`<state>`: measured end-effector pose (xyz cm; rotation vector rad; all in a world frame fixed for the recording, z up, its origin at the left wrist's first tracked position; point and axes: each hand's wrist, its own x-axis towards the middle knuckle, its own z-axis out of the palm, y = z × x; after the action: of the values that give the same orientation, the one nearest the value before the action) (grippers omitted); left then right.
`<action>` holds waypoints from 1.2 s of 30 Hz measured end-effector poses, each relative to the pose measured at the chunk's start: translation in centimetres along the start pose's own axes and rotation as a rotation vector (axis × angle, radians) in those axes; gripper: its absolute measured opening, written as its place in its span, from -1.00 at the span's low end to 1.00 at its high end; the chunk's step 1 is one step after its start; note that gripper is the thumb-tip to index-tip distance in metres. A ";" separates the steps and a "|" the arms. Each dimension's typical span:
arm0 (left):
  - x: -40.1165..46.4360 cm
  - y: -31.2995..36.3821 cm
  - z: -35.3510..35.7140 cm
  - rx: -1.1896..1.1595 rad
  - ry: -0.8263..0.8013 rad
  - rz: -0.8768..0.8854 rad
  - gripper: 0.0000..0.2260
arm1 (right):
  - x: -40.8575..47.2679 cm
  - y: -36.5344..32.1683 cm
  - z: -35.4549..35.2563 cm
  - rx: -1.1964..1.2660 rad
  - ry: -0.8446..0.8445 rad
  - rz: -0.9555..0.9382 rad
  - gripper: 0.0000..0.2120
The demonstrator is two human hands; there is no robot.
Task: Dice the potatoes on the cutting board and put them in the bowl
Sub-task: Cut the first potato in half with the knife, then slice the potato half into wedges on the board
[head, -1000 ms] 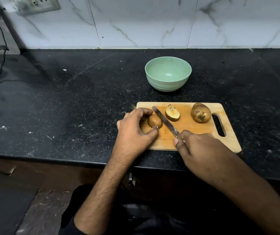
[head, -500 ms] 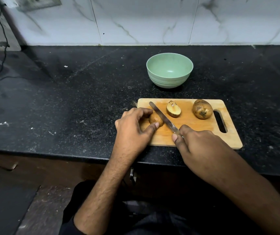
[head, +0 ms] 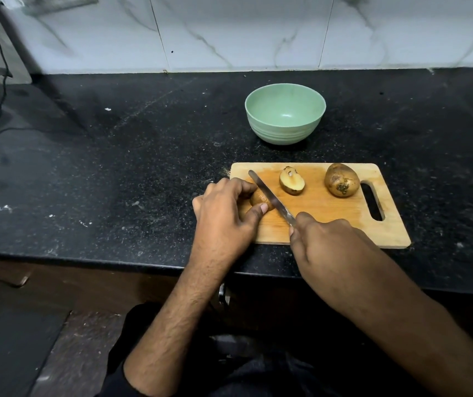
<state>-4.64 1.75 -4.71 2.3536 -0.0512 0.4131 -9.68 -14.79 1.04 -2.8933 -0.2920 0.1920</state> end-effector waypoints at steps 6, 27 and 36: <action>0.1 0.1 0.0 -0.003 -0.009 0.002 -0.80 | 0.0 0.0 -0.7 -0.020 -0.035 0.008 -0.71; 0.3 -0.4 0.1 -0.115 0.021 -0.035 -0.78 | 0.3 -0.5 -1.5 -0.032 -0.138 0.053 -0.77; 0.4 -0.4 -0.1 -0.076 0.013 0.002 -0.79 | 0.1 -0.4 -1.6 -0.022 -0.114 0.045 -0.74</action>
<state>-4.24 2.09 -4.81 2.2757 -0.0618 0.4196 -9.38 -14.68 2.65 -2.9178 -0.2502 0.3647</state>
